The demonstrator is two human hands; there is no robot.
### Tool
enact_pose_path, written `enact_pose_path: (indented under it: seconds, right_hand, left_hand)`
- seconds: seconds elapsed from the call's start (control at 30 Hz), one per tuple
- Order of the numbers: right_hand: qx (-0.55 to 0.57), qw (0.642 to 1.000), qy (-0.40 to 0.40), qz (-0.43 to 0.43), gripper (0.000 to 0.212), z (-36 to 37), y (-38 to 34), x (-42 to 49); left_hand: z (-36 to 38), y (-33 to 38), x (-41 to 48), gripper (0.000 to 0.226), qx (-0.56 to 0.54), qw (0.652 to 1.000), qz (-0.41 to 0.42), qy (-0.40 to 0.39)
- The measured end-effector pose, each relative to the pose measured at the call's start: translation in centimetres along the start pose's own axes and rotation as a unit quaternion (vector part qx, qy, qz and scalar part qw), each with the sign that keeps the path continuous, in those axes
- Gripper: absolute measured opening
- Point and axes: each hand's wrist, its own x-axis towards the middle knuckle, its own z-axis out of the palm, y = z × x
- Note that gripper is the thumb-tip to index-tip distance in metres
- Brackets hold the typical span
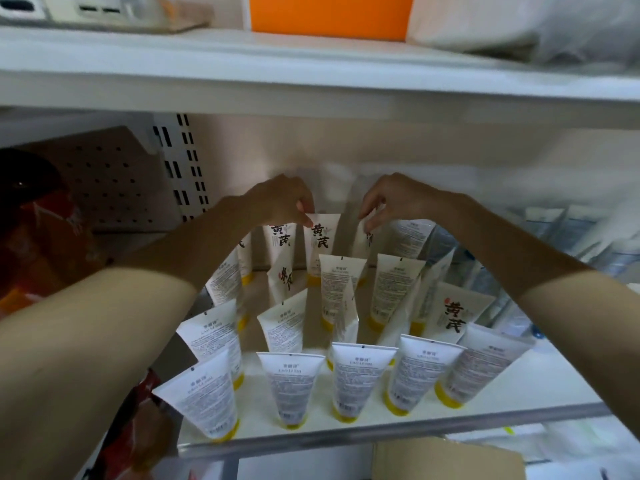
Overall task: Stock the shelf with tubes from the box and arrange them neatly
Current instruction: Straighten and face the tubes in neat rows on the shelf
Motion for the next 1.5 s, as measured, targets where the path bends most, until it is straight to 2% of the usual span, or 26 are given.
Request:
enact_pose_path:
  seconds: [0.17, 0.47, 0.63, 0.77, 0.93, 1.03, 1.17, 1.5]
  right_hand:
    - [-0.005, 0.999, 0.038, -0.003, 0.013, 0.8, 0.4, 0.1]
    - [-0.041, 0.997, 0.063, -0.008, 0.017, 1.1, 1.1, -0.2]
    - [-0.002, 0.998, 0.063, -0.008, 0.017, 1.2, 1.1, -0.6]
    - [0.05, 0.992, 0.114, 0.015, 0.023, -1.0, 1.6, -1.8]
    - [-0.005, 0.995, 0.071, 0.073, 0.016, -3.2, 4.2, -3.6]
    - [-0.005, 0.994, 0.072, 0.087, 0.013, -2.8, 5.0, -4.1]
    - [-0.024, 0.993, 0.068, 0.089, 0.02, -1.6, 5.2, -3.9]
    - [0.076, 0.988, 0.079, 0.107, 0.028, -1.0, 5.8, -4.2]
  left_hand:
    - [0.6, 0.4, 0.5, 0.03, 0.021, 1.0, -0.004, -0.014]
    - [1.1, 0.5, 0.8, 0.031, 0.017, 1.0, 0.001, -0.025]
    - [1.2, 0.6, 1.0, 0.032, 0.028, 0.999, 0.011, -0.025]
    - [1.1, 0.6, 1.3, 0.029, 0.028, 0.999, 0.016, -0.019]
    - [1.2, 0.9, 1.3, 0.029, 0.033, 0.999, 0.021, -0.018]
    - [1.2, 1.0, 1.1, 0.031, 0.042, 0.999, 0.018, -0.019]
    - [1.2, 1.0, 1.2, 0.031, 0.035, 0.999, 0.014, -0.019]
    - [1.6, 0.7, 1.6, 0.029, 0.028, 0.999, 0.019, -0.017]
